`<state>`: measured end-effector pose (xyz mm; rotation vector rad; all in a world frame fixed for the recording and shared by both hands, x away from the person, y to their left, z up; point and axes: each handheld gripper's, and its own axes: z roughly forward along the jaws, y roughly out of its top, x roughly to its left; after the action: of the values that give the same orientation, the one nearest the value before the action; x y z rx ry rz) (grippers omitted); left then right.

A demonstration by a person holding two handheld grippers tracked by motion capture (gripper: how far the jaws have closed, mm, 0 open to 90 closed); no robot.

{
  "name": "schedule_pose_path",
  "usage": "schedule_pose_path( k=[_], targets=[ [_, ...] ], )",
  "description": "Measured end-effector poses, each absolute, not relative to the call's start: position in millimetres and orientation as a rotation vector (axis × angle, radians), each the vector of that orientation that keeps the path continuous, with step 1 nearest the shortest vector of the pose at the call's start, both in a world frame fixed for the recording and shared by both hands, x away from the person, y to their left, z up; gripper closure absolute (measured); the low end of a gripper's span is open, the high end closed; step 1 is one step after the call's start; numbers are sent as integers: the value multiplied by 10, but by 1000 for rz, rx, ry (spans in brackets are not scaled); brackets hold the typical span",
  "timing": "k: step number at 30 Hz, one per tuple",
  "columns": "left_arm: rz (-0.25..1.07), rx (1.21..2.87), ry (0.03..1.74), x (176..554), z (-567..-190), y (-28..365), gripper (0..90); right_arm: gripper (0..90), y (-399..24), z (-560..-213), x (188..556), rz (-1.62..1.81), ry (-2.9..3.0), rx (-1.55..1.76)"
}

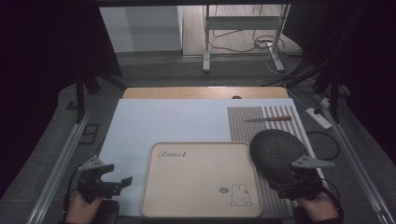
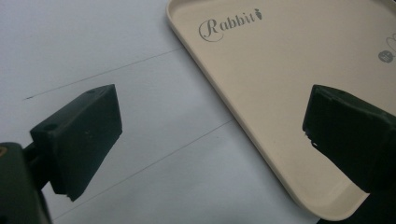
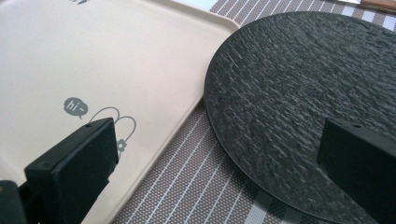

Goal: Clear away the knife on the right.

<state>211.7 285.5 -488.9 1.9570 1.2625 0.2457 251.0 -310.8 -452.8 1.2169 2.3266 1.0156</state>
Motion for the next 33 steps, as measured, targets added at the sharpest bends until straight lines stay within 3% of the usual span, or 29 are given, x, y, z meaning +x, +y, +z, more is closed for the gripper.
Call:
schedule_pose_path(
  k=[33],
  targets=[
    [234,1952,1271,2126,-4892,2861,44,0,-3160,-4485,2948,1017,2306,1236]
  ],
)
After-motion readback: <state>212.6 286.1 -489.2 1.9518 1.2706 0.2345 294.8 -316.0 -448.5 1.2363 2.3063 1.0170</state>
